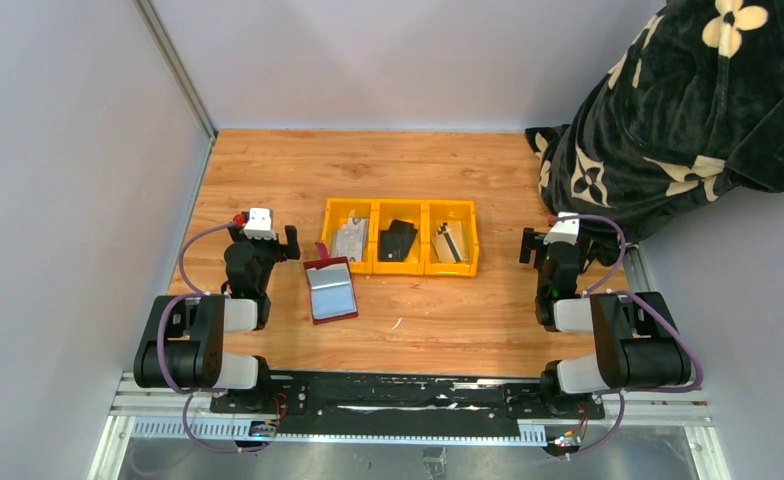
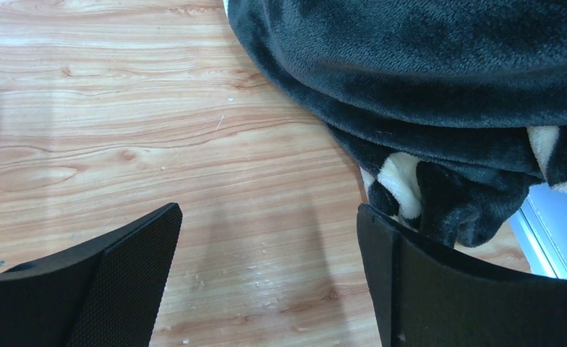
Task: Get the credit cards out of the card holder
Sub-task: Reset both arms
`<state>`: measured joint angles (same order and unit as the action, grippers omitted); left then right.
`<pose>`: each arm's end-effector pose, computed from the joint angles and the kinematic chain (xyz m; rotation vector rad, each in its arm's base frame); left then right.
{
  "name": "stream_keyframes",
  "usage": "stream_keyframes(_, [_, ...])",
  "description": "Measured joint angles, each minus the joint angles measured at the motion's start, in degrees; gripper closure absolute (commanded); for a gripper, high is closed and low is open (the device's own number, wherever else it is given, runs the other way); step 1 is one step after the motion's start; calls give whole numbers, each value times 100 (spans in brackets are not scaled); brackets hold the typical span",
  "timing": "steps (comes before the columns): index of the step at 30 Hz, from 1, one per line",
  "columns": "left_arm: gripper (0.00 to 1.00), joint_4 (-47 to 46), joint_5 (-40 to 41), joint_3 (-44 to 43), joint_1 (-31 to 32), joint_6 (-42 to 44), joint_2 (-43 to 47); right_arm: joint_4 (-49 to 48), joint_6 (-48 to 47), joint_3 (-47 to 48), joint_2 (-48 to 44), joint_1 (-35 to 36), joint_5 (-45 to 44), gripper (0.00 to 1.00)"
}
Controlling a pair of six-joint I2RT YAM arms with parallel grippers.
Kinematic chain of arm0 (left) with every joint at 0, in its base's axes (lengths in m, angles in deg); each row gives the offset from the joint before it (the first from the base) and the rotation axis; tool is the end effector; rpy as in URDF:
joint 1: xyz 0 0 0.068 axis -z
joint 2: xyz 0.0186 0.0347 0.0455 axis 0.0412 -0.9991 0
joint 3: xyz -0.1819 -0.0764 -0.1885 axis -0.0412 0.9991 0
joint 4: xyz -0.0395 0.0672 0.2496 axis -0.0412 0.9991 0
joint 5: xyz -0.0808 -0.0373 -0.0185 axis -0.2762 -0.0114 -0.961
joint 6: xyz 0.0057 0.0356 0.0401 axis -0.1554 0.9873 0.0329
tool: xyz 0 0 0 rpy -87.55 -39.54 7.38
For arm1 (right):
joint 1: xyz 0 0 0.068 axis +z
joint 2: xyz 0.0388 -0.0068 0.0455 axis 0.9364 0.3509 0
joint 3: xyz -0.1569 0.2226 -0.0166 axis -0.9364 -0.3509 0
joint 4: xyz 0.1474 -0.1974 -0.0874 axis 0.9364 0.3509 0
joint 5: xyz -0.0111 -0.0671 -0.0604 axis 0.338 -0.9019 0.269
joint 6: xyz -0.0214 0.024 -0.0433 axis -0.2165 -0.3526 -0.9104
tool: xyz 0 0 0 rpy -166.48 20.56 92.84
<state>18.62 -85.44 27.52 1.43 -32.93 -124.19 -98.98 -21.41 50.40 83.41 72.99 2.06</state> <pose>0.2274 0.0022 0.1578 0.0393 1.6816 -0.0008 0.2311 0.0038 0.1553 0.1091 1.7147 -0.2591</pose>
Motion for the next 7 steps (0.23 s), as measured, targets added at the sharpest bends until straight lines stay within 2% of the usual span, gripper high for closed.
stream_keyframes(7, [0,4,7,0,0,2,0,0,0,0,0,0,7,5])
